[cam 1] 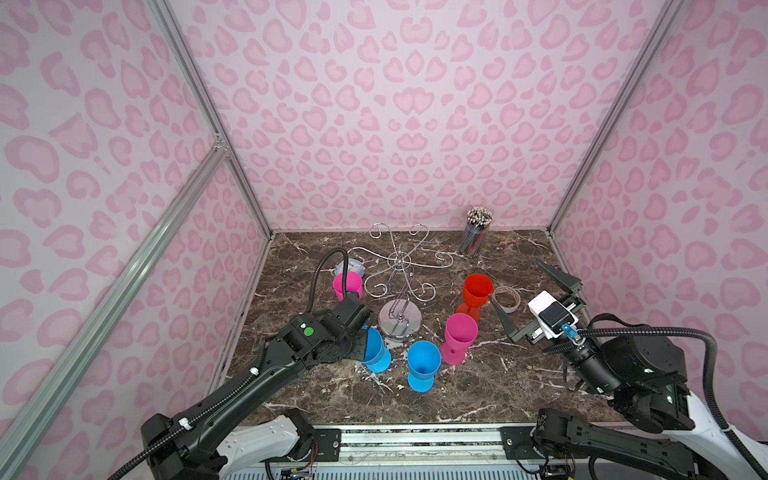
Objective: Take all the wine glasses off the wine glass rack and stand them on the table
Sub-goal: 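Set the blue glass upright beside the other blue glass and open the left gripper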
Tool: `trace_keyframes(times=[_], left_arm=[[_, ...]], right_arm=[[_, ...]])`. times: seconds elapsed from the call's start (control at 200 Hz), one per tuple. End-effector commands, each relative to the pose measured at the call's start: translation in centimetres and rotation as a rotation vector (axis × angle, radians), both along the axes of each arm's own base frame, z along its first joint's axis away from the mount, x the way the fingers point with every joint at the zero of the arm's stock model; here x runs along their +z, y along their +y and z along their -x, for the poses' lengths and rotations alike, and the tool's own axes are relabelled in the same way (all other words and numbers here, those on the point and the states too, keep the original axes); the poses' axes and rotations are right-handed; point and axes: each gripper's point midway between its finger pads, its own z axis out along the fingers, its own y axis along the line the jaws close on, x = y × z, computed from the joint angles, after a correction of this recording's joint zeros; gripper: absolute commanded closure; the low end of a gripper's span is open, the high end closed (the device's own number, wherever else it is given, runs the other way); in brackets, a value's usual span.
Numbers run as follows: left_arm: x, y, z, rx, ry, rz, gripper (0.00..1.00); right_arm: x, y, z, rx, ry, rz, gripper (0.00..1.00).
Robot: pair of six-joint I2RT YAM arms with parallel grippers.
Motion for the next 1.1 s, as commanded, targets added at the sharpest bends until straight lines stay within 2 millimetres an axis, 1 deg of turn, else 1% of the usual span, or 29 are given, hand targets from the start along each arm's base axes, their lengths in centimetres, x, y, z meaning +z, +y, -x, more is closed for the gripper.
trace_keyframes(times=[0.0,0.13,0.3,0.51,0.83,1.095], left_arm=[[0.1,0.7,0.4,-0.016,0.025,-0.05,0.97],[0.0,1.1,0.3,-0.021,0.027,-0.082,0.97],[-0.7,1.3,0.4,-0.036,0.053,-0.118,0.97],[-1.1,0.9,0.0,-0.051,0.057,-0.127,0.97],[-1.5,0.8,-0.1,-0.069,0.072,-0.139,0.97],[-2.4,0.3,0.0,-0.085,0.104,-0.14,0.97]], right_arm=[[-0.5,0.1,-0.2,-0.009,0.017,0.0,0.01],[-0.6,0.3,-0.3,-0.01,0.019,0.008,0.01],[-0.5,0.1,-0.3,-0.012,0.021,0.005,0.01],[-0.7,0.0,-0.3,-0.012,0.03,0.003,0.01],[-0.9,0.0,-0.4,-0.017,0.037,0.006,0.01],[-1.0,0.0,-0.4,-0.019,0.041,0.006,0.01]])
